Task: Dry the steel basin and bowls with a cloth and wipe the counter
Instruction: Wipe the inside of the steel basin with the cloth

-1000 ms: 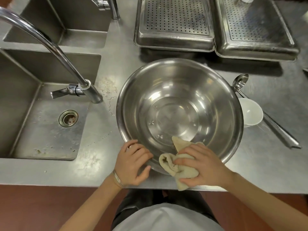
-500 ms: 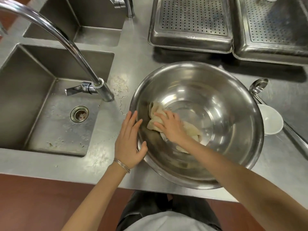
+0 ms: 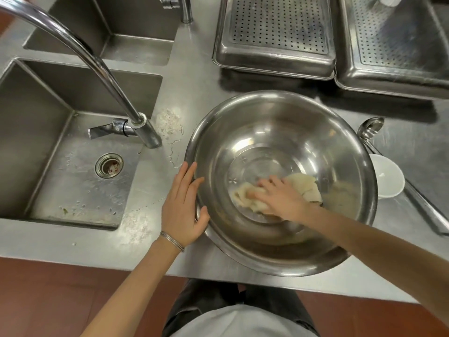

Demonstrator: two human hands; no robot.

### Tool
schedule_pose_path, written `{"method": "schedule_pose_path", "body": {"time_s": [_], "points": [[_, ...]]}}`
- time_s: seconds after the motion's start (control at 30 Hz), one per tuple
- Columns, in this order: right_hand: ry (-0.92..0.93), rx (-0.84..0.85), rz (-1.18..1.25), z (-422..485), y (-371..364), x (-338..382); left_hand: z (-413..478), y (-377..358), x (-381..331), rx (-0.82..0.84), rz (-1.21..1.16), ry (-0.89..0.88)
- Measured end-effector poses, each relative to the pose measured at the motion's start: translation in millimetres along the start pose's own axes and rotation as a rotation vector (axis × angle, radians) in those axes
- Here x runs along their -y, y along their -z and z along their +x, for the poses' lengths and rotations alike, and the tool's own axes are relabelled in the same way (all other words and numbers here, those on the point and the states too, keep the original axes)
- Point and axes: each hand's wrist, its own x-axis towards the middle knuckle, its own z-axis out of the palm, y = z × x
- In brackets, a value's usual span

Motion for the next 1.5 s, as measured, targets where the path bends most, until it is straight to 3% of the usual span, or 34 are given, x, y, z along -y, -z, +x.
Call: {"method": "schedule_pose_path", "body": {"time_s": [0.07, 0.13, 0.2, 0.27, 0.33, 0.37, 0.43, 0.5, 0.57, 0.63, 0.73, 0.8, 0.93, 1.07, 1.17, 1.33, 1.5], "points": [[-0.401, 0.008, 0.159, 32.0, 9.1, 24.8, 1.3, -1.1, -0.2, -0.008, -0.017, -0.008], [-0.605, -0.018, 0.244, 53.0, 18.5, 56.7, 2.2, -1.8, 0.7, -0.017, -0.012, -0.015], [-0.428, -0.004, 0.280, 45.8, 17.1, 75.3, 2.7, -0.9, 1.8, -0.020, -0.002, -0.017], [0.003, 0.013, 0.327, 14.4, 12.4, 65.2, 3.0, 0.7, 2.2, -0.008, 0.011, -0.023], [0.301, 0.081, 0.136, -12.7, 8.6, 21.8, 2.6, 1.2, 2.7, 0.002, 0.020, -0.018], [0.298, 0.086, 0.010, -18.8, 7.4, -1.5, 2.7, 0.7, 2.5, 0.000, 0.017, -0.013], [0.017, 0.138, -0.060, -19.0, 9.6, -21.9, 3.0, -1.0, 1.8, -0.011, 0.002, -0.003], [-0.422, 0.110, 0.017, 0.5, 10.4, -1.8, 5.6, -3.0, 2.9, -0.023, -0.005, -0.002], [-0.651, 0.061, 0.115, 20.7, 15.4, 26.5, 10.6, -2.1, 7.8, -0.023, 0.003, -0.023], [-0.519, 0.079, 0.274, 19.9, 13.7, 37.4, 17.6, 3.2, 16.8, -0.008, 0.020, -0.084], [-0.146, 0.163, 0.795, -13.1, 35.0, 22.6, 28.7, 16.9, 28.2, 0.017, 0.103, -0.186], [-0.034, 0.124, 0.872, -42.1, 67.2, 22.3, 26.4, 21.9, 25.5, 0.031, 0.121, -0.263], [0.061, -0.056, 0.829, -95.0, 103.9, 55.9, -16.7, 2.8, -6.6, 0.016, 0.049, -0.437], [0.135, -0.158, 0.464, -110.3, 77.1, 100.4, -30.0, -20.2, -19.7, -0.117, 0.051, -0.501], [0.144, -0.257, 0.381, -121.5, 60.7, 84.2, -19.7, -19.9, -12.3, -0.165, 0.092, -0.544], [0.175, -0.374, 0.248, -157.7, 59.8, 27.1, 4.6, -11.2, 6.0, -0.101, 0.081, -0.630], [0.096, -0.496, 0.320, -147.9, 44.9, 48.6, 9.3, -4.7, 0.1, -0.085, 0.061, -0.564]]}}
